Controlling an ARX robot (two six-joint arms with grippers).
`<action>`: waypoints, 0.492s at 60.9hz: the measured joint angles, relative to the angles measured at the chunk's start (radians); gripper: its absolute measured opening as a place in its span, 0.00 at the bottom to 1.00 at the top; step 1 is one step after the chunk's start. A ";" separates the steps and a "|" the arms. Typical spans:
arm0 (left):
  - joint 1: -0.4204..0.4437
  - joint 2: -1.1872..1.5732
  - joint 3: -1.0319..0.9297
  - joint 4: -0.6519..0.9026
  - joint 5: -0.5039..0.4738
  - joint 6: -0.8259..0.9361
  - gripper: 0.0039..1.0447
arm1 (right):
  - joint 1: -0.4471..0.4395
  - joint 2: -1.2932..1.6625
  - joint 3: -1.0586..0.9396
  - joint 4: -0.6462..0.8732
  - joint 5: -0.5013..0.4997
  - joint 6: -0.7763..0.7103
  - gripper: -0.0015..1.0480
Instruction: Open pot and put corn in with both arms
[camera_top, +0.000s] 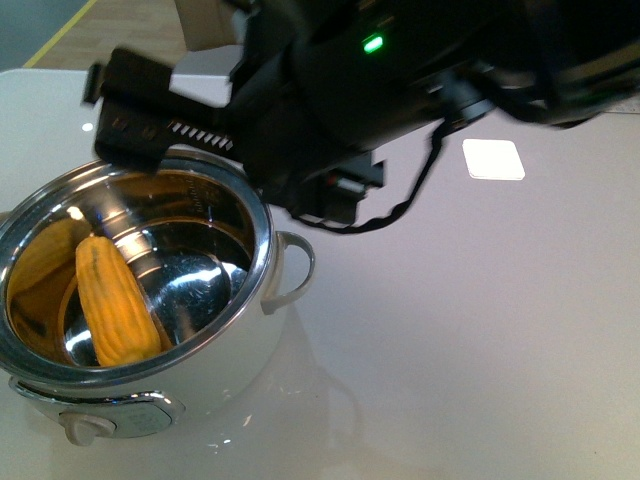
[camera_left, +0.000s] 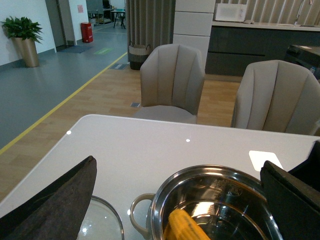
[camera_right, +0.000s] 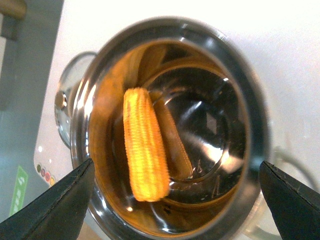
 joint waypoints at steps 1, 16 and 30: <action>0.000 0.000 0.000 0.000 0.000 0.000 0.94 | -0.012 -0.032 -0.025 0.007 0.011 0.000 0.92; 0.000 0.000 0.000 0.000 0.000 0.000 0.94 | -0.173 -0.443 -0.314 -0.036 0.118 -0.071 0.92; 0.000 0.000 0.000 0.000 0.000 0.000 0.94 | -0.361 -0.815 -0.489 -0.145 0.178 -0.169 0.92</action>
